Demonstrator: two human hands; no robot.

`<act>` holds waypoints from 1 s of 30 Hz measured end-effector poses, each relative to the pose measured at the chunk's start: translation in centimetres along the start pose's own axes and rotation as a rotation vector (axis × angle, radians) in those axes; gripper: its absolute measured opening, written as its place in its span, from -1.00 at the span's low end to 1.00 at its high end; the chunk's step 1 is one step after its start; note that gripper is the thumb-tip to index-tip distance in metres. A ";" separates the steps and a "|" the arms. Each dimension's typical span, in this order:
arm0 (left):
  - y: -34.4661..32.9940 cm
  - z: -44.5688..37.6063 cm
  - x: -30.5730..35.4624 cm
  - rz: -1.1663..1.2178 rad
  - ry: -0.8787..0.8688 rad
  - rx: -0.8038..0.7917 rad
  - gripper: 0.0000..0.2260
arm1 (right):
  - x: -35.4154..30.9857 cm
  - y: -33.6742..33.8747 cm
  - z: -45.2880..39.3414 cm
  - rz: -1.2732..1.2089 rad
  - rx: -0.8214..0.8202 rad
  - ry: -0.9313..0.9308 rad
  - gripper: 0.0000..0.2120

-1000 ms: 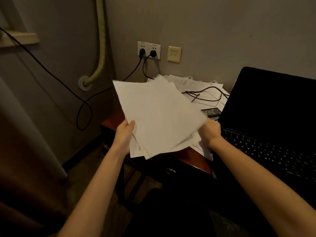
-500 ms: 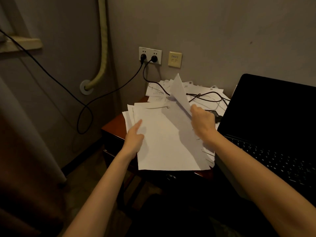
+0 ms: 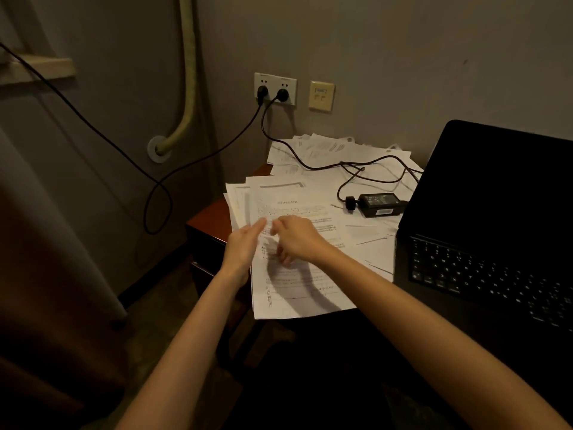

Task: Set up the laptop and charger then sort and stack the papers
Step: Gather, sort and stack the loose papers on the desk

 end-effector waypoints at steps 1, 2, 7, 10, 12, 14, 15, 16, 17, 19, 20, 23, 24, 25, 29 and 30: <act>-0.1 0.0 0.3 -0.079 -0.042 -0.027 -0.81 | 1.3 0.9 0.0 -0.062 0.049 -0.032 -0.76; -0.4 0.3 0.8 -0.146 -0.090 -0.045 -0.67 | 2.8 2.2 0.1 -0.070 0.122 -0.069 -0.75; -1.1 0.6 2.5 -0.082 -0.248 -0.077 -0.23 | 10.9 7.3 0.9 0.103 0.305 -0.303 -0.38; -1.6 0.9 4.5 0.006 -0.337 -0.096 -0.23 | 12.3 8.4 1.3 -0.250 0.336 -0.259 -0.36; -2.1 1.2 6.7 0.094 -0.426 -0.133 -0.30 | 11.4 9.0 1.2 -0.632 0.328 -0.170 -0.55; -2.1 1.4 9.0 0.156 -0.492 -0.133 -0.39 | 9.9 10.2 1.0 -0.792 0.302 -0.083 -0.66; -2.0 1.5 10.3 0.177 -0.520 -0.119 -0.46 | 8.9 11.1 1.0 -0.823 0.312 -0.022 -0.69; -1.8 1.4 11.5 0.187 -0.551 -0.107 -0.55 | 8.1 12.2 1.1 -0.849 0.339 0.032 -0.70; -1.7 1.5 12.8 0.188 -0.582 -0.101 -0.64 | 7.3 13.4 1.4 -0.868 0.378 0.083 -0.72; -1.9 1.6 14.9 0.172 -0.644 -0.100 -0.75 | 5.9 15.8 2.2 -0.872 0.480 0.167 -0.82; -2.0 1.6 15.8 0.159 -0.671 -0.096 -0.79 | 5.2 16.8 2.6 -0.871 0.519 0.211 -0.87; -2.3 1.2 17.5 0.124 -0.742 -0.071 -0.84 | 4.0 18.6 3.4 -0.875 0.581 0.317 -0.81; -2.6 1.0 17.8 0.122 -0.756 -0.084 -0.85 | 3.7 18.8 3.5 -0.868 0.590 0.339 -0.76; -2.9 0.8 17.8 0.115 -0.763 -0.100 -0.85 | 3.5 18.9 3.7 -0.868 0.591 0.351 -0.72; -3.5 0.0 15.8 0.061 -0.725 -0.086 -0.87 | 4.3 18.3 3.8 -0.872 0.579 0.356 -0.76; -3.5 -0.1 15.1 0.068 -0.711 -0.082 -0.86 | 4.9 17.9 3.8 -0.880 0.572 0.347 -0.77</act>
Point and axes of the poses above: each hand's wrist, its own z-axis away from the middle knuckle, its own y-axis out of the back of the hand, x = y × z, the point moved 9 cm from there along -z, towards the middle knuckle, and after that the axes turned 1 degree about -z, right-handed, at the moved point
